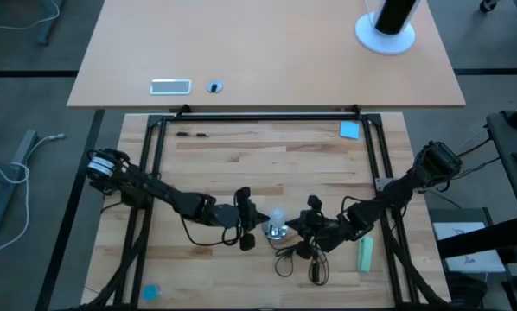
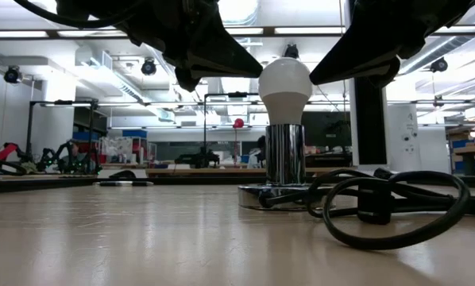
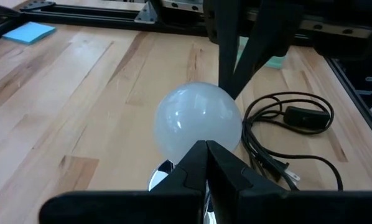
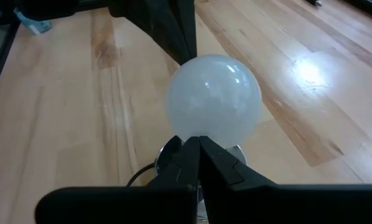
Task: Screw lightbulb
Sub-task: Insert the lightbulb into the lamp
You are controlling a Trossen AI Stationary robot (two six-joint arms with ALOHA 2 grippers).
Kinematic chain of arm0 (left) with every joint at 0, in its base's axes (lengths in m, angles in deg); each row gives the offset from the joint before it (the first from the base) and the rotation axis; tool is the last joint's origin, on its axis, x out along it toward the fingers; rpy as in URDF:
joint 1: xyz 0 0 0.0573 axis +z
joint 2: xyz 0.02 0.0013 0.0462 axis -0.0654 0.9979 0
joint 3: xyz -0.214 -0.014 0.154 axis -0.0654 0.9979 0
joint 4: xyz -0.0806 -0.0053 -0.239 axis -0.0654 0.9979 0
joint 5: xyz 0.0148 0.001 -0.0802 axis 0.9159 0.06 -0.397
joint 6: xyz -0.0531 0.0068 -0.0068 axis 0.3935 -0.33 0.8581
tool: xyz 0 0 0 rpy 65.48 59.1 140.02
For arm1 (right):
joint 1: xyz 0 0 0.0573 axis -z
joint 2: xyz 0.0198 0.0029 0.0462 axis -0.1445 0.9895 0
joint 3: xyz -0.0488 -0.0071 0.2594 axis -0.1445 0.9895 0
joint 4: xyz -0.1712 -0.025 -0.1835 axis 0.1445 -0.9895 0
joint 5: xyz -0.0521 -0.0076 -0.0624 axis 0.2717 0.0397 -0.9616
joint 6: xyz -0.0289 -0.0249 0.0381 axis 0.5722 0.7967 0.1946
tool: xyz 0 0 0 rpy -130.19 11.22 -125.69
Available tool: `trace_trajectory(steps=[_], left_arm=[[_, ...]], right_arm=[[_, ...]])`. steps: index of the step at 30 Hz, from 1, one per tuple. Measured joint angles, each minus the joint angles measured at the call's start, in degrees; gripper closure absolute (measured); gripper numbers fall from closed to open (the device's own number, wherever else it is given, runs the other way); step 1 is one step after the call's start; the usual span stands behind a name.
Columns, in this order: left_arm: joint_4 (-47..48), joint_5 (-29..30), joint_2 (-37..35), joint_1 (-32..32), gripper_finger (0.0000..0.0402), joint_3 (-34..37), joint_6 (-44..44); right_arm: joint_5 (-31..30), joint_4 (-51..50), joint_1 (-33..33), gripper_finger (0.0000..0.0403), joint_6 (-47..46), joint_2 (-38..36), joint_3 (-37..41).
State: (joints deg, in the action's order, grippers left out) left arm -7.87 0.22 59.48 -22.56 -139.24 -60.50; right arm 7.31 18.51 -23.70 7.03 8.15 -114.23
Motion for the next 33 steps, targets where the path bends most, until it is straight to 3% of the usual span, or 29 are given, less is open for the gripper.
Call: trace_trajectory(steps=[12, 17, 33], left_arm=[[1.76, -1.98, -1.21, -0.80, 0.0401, 0.00, 0.45], [1.79, -1.12, -1.36, -0.79, 0.0401, 0.00, 0.57], [-0.09, -0.50, 0.50, 0.35, 0.0401, 0.00, 0.88]], right_arm=[[0.12, -4.09, -1.32, 0.0403, -3.03, -0.33, -0.02], [-3.72, -6.35, -0.88, 0.0403, -3.92, -0.50, -0.02], [-3.75, -2.70, 0.43, 0.0403, 0.39, -0.57, 0.04]])
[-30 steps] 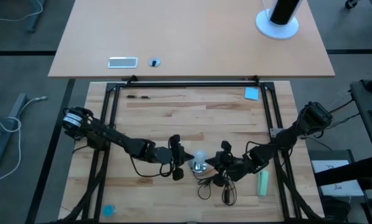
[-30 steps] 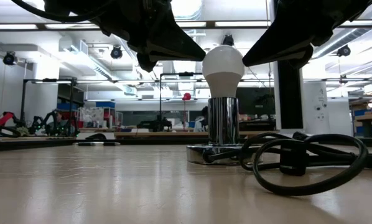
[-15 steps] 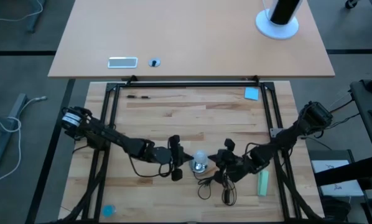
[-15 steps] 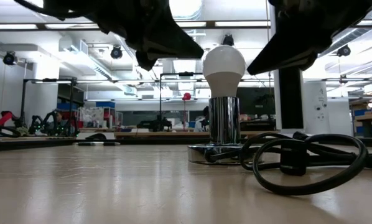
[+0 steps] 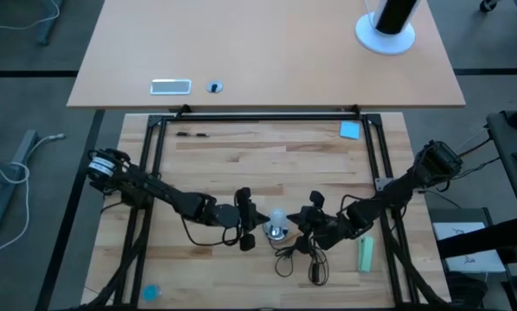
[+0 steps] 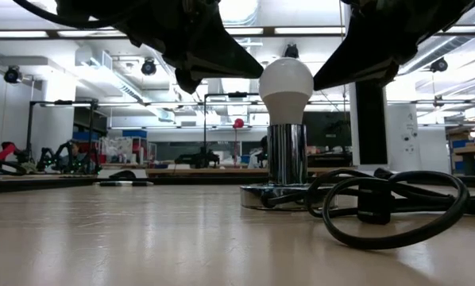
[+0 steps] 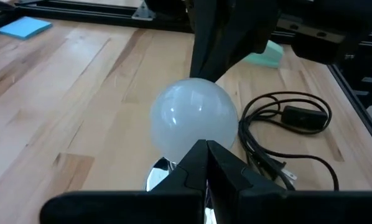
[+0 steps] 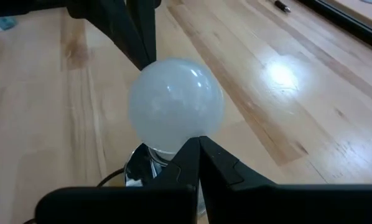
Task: Screw lightbulb
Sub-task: Insert the lightbulb into the lamp
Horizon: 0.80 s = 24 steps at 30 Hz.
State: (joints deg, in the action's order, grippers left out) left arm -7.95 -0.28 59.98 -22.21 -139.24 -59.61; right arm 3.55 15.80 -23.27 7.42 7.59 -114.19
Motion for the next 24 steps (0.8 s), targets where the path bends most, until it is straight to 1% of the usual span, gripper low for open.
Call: trace_trajectory(steps=[14, 20, 24], left_arm=[[-0.08, 0.26, 0.09, 0.13, 0.0402, 0.00, 0.00], [0.00, 2.49, 0.15, 0.28, 0.0401, 0.00, 0.00], [0.01, 4.39, 0.20, 0.35, 0.0401, 0.00, 0.01]], right_arm=[[1.41, 0.53, -0.06, 0.0403, 0.10, -0.07, 0.00], [3.14, 1.03, -0.08, 0.0403, 0.23, -0.09, 0.00], [3.26, 1.55, -0.12, 0.0403, 0.94, -0.09, 0.00]])
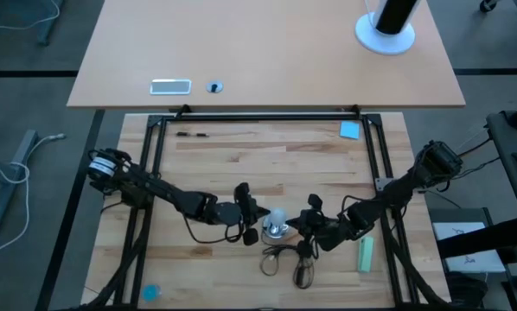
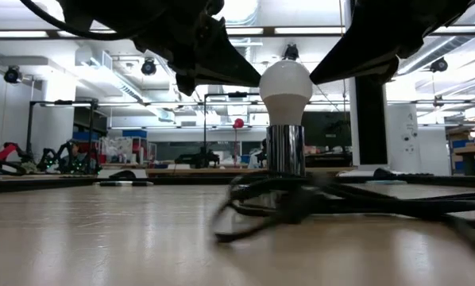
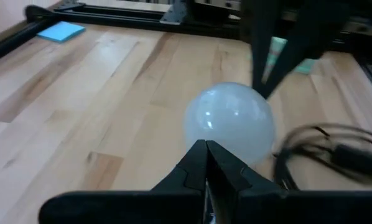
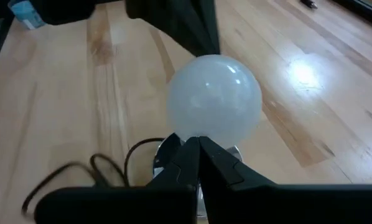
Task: Screw lightbulb
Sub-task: Insert the lightbulb into the lamp
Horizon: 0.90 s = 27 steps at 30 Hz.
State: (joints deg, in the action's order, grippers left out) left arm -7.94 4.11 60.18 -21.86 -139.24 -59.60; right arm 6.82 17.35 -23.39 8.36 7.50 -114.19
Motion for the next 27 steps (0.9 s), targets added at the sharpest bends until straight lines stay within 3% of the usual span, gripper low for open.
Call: trace_trajectory(steps=[27], left_arm=[[2.00, 4.86, -0.11, -0.15, 0.0401, 0.00, 0.01]], right_arm=[[-1.16, -1.68, -0.65, 0.0403, -2.46, -0.02, -0.13]])
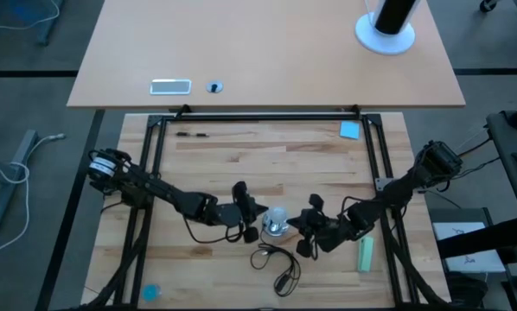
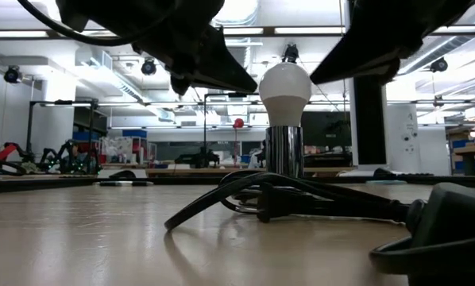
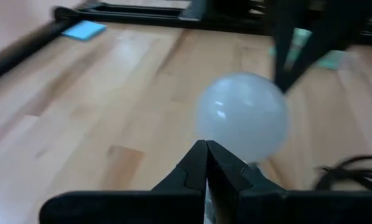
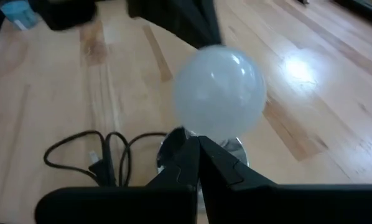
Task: Screw lightbulb
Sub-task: Insert the lightbulb into the lamp, then remove the lightbulb from the lamp
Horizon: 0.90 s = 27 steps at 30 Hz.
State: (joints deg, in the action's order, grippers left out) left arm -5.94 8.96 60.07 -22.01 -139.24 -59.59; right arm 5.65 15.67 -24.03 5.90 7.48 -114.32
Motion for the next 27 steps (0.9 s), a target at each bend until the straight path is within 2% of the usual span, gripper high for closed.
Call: trace_trajectory(steps=[2, 6, 12, 18, 24, 27], left_arm=[[-0.06, 2.02, -0.02, 0.00, 0.0401, 0.00, -0.08], [-0.09, 2.31, -0.02, 0.02, 0.0401, 0.00, -0.33], [-3.60, -2.38, 1.46, -0.07, 0.0401, 0.02, -5.74], [-3.34, -4.21, 2.27, -0.06, 0.0401, 0.02, -5.99], [-3.62, -10.84, 2.55, -0.52, 0.0401, 0.02, -6.74], [-3.13, -10.72, 2.54, -0.57, 0.0401, 0.02, -6.76]], right_arm=[[-0.01, 1.58, 0.01, 0.0403, 1.43, 0.00, 0.00], [0.15, 4.17, 0.59, 0.0403, 4.21, 0.53, 0.00], [0.84, 4.16, 1.36, 0.0403, 3.65, 1.54, 0.02], [0.84, 3.90, 1.59, 0.0403, 3.06, 2.29, 0.02], [-1.44, 2.68, 2.20, 0.0403, 2.20, 2.91, 0.07], [-1.13, 1.69, 2.04, 0.0403, 1.34, 2.91, 0.07]])
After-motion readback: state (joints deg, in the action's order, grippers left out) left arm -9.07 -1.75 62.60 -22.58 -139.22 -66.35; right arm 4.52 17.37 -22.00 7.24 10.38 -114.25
